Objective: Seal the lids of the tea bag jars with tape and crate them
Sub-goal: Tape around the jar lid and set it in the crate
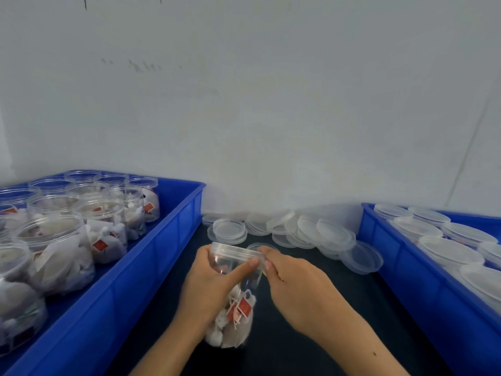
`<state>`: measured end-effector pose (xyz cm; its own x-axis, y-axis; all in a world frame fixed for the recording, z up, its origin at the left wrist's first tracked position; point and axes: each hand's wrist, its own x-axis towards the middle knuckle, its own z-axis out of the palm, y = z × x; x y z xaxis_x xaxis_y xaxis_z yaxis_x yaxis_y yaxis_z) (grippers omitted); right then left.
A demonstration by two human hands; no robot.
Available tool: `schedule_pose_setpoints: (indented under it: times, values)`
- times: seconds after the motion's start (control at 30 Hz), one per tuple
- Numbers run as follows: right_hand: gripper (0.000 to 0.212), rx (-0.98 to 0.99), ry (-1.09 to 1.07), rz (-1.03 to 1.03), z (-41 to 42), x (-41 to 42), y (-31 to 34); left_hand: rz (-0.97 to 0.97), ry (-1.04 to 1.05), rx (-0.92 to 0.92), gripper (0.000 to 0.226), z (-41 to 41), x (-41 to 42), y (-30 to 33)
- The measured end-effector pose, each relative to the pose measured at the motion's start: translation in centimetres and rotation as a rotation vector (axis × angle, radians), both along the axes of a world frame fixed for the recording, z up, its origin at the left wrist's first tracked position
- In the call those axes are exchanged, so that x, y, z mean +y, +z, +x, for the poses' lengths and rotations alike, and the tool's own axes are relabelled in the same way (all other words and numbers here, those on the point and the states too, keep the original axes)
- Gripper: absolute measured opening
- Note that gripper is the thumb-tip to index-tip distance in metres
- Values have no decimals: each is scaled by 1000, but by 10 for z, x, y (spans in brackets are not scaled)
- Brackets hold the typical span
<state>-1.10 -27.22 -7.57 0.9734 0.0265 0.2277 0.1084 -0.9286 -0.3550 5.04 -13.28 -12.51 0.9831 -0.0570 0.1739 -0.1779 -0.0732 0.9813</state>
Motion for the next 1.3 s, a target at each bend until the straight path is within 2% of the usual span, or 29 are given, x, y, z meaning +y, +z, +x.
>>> schedule_pose_setpoints:
  times: [0.13, 0.27, 0.57, 0.73, 0.9, 1.03, 1.17, 1.23, 1.3]
  values:
    - [39, 125, -13, 194, 3, -8, -1, -46, 16, -21, 79, -2, 1, 0]
    - [50, 249, -80, 384, -2, -16, -8, -96, -12, 4, 80, -3, 1, 0]
    - [31, 9, -155, 303, -18, -29, -10, -228, -234, 132, 92, -5, 0, 2]
    - [43, -33, -133, 249, -21, -32, -7, -216, -304, 122, 96, -2, 5, 2]
    - [40, -58, -115, 253, -18, -30, -9, -232, -386, 115, 95, 0, 7, -1]
    - [48, -84, -104, 229, -16, -28, -13, -265, -414, 133, 95, 3, 8, -6]
    - [40, -110, -128, 263, -12, -21, -21, -232, -363, 107, 82, 3, 8, -7]
    - [39, -128, -148, 268, -11, -19, -27, -149, -312, 26, 62, -1, 4, -5]
    - [39, -151, -158, 258, -12, -15, -31, -42, -206, -93, 60, -7, -2, -5]
